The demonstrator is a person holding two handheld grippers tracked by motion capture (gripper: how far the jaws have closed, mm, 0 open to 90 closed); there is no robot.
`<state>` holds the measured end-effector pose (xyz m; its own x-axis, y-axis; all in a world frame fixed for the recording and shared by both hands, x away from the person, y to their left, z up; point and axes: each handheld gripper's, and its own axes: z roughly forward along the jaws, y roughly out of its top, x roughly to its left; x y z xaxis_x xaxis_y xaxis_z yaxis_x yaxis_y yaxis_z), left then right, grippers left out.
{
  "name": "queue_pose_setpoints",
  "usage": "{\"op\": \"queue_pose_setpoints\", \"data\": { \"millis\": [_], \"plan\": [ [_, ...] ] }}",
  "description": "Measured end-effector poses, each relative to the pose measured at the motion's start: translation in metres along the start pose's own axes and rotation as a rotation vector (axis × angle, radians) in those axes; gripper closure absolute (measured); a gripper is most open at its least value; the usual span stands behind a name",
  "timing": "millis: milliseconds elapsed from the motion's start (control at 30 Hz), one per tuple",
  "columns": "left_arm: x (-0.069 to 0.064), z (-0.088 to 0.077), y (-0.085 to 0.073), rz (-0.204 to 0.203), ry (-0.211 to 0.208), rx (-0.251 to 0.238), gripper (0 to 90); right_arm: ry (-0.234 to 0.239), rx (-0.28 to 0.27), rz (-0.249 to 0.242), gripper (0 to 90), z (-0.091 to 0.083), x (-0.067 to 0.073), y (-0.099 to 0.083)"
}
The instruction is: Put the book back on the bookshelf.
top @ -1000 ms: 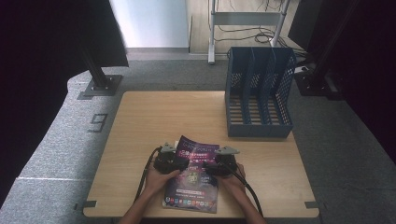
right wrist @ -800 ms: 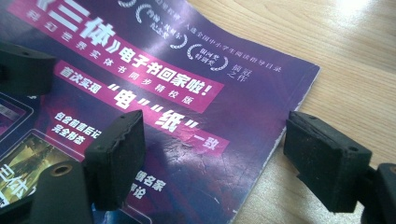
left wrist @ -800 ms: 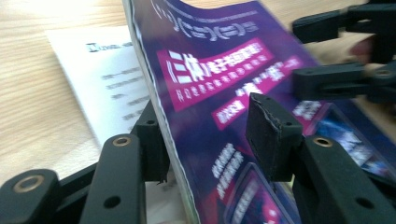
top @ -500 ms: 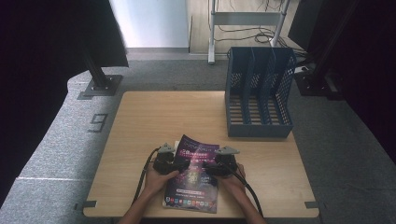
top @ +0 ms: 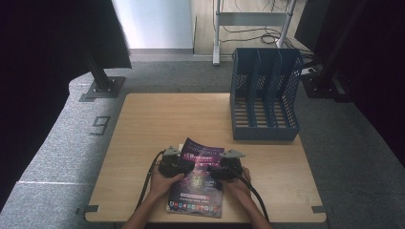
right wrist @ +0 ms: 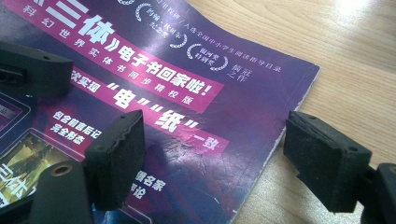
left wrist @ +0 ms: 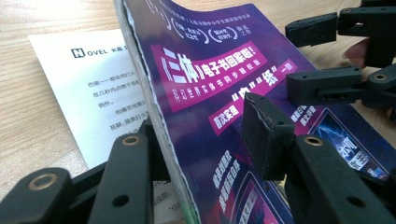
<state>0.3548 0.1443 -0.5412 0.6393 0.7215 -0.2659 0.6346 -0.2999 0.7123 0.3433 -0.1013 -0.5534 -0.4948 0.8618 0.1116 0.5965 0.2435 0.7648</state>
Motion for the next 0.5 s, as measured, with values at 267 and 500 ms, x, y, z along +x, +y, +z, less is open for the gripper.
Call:
{"op": "queue_pose_setpoints", "data": {
  "millis": [267, 500],
  "plan": [
    [-0.0035, 0.0002, -0.0014, 0.024, 0.025, -0.027, 68.9, 0.000, 0.000, 0.000, 20.7, 0.0000, 0.0000, 0.0000],
    [-0.0077, -0.0022, -0.0015, 0.068, 0.036, -0.063, 81.0, 0.000, 0.000, 0.000, 20.8, 0.0000, 0.0000, 0.0000]
  ]
}}
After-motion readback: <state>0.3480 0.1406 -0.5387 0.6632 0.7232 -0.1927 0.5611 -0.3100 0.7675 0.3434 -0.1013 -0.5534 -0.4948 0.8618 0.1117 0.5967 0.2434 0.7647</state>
